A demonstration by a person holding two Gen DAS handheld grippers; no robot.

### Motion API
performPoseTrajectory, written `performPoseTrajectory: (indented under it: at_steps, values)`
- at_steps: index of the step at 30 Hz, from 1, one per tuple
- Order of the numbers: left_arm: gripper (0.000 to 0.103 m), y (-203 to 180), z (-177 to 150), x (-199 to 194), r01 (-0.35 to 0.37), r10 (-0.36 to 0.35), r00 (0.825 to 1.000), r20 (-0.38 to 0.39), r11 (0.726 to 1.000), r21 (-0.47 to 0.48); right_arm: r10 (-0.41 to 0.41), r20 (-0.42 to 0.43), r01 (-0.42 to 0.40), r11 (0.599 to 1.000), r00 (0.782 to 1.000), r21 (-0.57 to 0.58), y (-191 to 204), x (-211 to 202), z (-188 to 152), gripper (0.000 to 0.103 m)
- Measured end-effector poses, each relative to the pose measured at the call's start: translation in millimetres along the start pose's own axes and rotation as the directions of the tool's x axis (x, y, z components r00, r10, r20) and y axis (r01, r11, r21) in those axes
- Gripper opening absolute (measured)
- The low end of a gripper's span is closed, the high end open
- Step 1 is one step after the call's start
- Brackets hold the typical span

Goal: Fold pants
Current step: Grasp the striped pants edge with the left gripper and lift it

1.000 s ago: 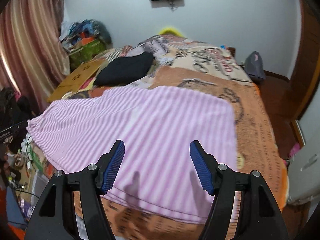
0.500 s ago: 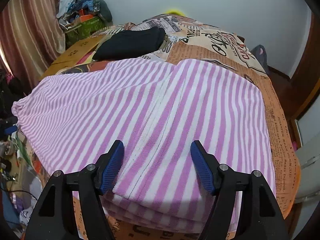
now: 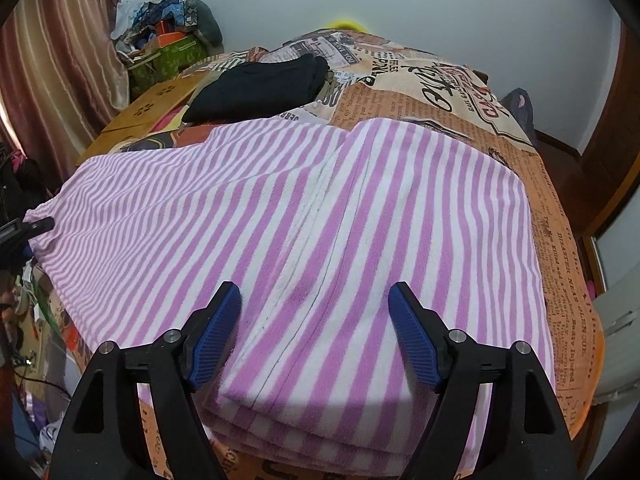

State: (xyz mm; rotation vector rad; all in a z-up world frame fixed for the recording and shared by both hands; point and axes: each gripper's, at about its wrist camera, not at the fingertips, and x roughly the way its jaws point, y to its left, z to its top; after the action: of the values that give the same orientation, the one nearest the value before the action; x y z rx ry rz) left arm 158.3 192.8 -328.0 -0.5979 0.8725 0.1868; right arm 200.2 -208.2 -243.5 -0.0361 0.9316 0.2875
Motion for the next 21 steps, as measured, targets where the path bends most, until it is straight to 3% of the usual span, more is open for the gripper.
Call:
performPoseTrajectory:
  at_steps: [1, 2, 6, 9, 14, 21]
  values:
    - [0.043, -0.8, 2.6, 2.3, -0.023, 0.023, 1.0, 0.002, 1.0, 0.006, 0.001, 0.001, -0.001, 1.0, 1.0, 0.001, -0.2, -0.1, 0.1, 0.074]
    - [0.037, -1.5, 4.8, 4.2, -0.037, 0.037, 0.999, 0.0, 0.999, 0.016, 0.003, 0.001, -0.003, 1.0, 1.0, 0.002, -0.5, 0.0, 0.3, 0.074]
    - [0.022, -7.2, 13.7, 1.2, -0.026, 0.027, 1.0, -0.008, 0.999, 0.041, 0.014, -0.004, -0.014, 1.0, 1.0, 0.016, -2.1, -2.3, 1.9, 0.074]
    - [0.02, -22.0, 21.6, -10.2, -0.022, 0.021, 1.0, 0.008, 0.996, 0.085, 0.03, 0.001, -0.03, 0.999, 1.0, 0.042, -7.7, -8.4, 3.7, 0.074]
    - [0.017, -70.2, 40.1, -40.0, 0.052, -0.067, 0.995, 0.076, 0.982, 0.181, 0.023, 0.058, -0.029, 0.994, 0.998, 0.108, -28.7, -27.8, 4.4, 0.074]
    - [0.014, -162.9, 55.4, -62.1, 0.152, -0.202, 0.973, 0.116, 0.93, 0.336, -0.067, 0.094, 0.049, 0.982, 0.993, 0.183, -69.9, -48.2, -7.4, 0.074]
